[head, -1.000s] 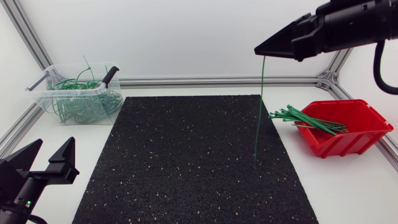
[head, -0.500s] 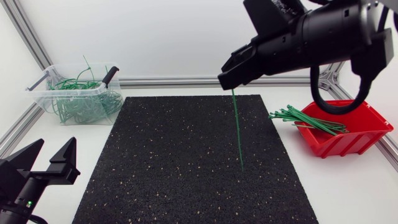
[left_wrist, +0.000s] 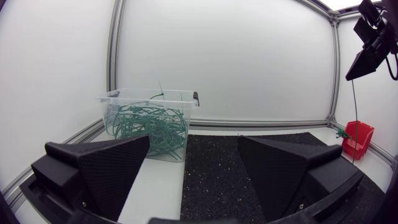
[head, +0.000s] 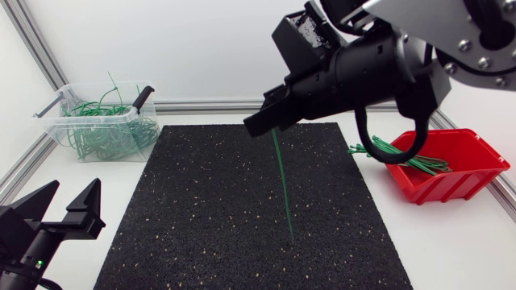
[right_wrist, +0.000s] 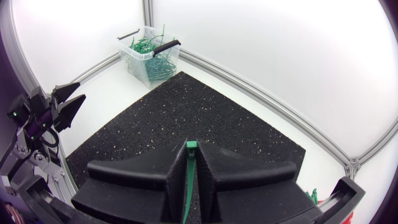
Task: Take a green cable tie from the red box, thread the tail through the head to close it, then place it in the transparent bin on the left.
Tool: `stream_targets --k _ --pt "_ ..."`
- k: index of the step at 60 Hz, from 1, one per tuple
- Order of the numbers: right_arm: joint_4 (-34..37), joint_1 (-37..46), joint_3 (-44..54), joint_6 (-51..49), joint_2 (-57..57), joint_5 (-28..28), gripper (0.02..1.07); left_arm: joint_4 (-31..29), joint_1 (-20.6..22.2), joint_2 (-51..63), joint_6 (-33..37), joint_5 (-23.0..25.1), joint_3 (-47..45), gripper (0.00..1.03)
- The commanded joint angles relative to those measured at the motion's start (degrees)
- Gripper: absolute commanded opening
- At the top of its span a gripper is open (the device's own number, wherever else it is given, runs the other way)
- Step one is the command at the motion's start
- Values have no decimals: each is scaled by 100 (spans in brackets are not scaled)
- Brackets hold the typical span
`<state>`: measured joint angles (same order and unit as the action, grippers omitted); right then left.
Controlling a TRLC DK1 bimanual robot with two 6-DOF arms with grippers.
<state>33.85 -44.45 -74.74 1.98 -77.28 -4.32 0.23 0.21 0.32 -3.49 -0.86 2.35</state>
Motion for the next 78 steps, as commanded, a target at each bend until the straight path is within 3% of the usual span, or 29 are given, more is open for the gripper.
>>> stream_targets --k 1,10,16,29,35,42,49,78 --pt "-150 6 -216 426 11 36 8 -155 23 47 -135 16 -217 99" --pt "34 24 -506 918 63 265 8 -155 32 47 -135 16 -217 99" --pt "26 243 -524 1349 -42 1047 8 -164 32 47 -135 16 -217 99" --pt "-256 305 -383 2026 -244 1003 8 -172 32 47 -135 16 -209 99" --pt "166 226 -480 2342 -464 687 8 -181 32 56 -126 16 -209 99" --pt "676 -266 -612 2500 -736 -702 8 -181 32 56 -126 16 -209 99" --pt "861 -231 -559 3212 -974 -781 8 -181 41 65 -126 16 -209 99" --pt "474 24 -515 3335 -1940 309 8 -181 41 74 -135 16 -209 99"
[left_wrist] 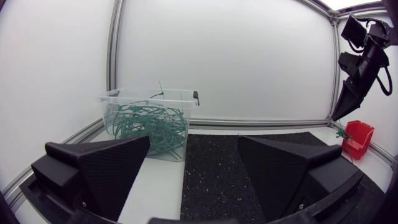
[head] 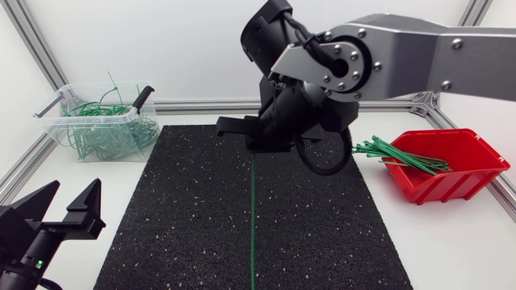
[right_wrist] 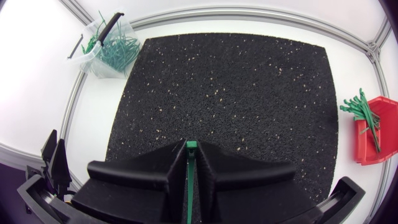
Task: Take a green cable tie from the red box, thread the tail through the head to close it, then place it in the transparent bin on the left.
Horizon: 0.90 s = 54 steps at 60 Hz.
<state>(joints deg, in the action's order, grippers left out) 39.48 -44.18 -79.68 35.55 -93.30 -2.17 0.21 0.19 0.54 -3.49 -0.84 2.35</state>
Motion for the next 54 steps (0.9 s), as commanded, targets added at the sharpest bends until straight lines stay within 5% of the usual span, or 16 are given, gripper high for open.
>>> stream_targets --k 1,54 --pt "-108 -11 -30 -39 -409 103 8 -179 43 52 -135 14 -209 99" --pt "-1347 -530 -311 -813 -2456 384 8 -188 605 166 -135 14 -209 97"
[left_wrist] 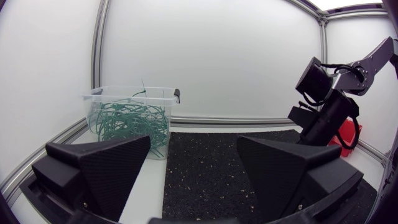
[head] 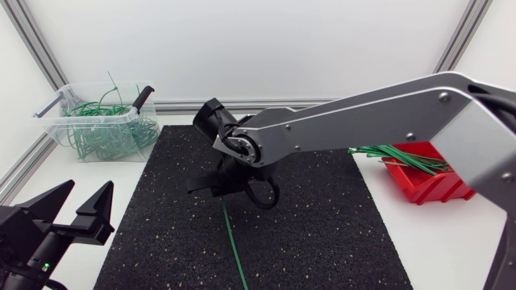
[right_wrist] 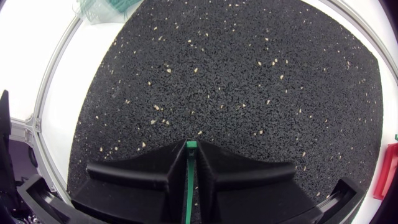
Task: Take a green cable tie from the red box, thread the tail through the head to close it, then place it in the transparent bin on the left.
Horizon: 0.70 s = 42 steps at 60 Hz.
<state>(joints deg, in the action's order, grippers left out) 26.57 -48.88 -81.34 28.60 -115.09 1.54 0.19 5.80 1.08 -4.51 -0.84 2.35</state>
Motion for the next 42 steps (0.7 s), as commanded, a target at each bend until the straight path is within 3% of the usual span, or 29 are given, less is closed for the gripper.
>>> stream_targets --k 1,15,23,42 --pt "-55 -60 -163 -118 -304 13 8 -186 44 112 -32 14 -209 97" --pt "-55 -95 -321 -267 -532 4 8 -186 44 129 -32 14 -209 97" --pt "-46 -139 -374 -373 -567 -5 16 -186 35 129 -32 14 -209 97" --pt "85 -192 -365 -496 -603 -66 22 -186 44 164 -23 14 -209 97"
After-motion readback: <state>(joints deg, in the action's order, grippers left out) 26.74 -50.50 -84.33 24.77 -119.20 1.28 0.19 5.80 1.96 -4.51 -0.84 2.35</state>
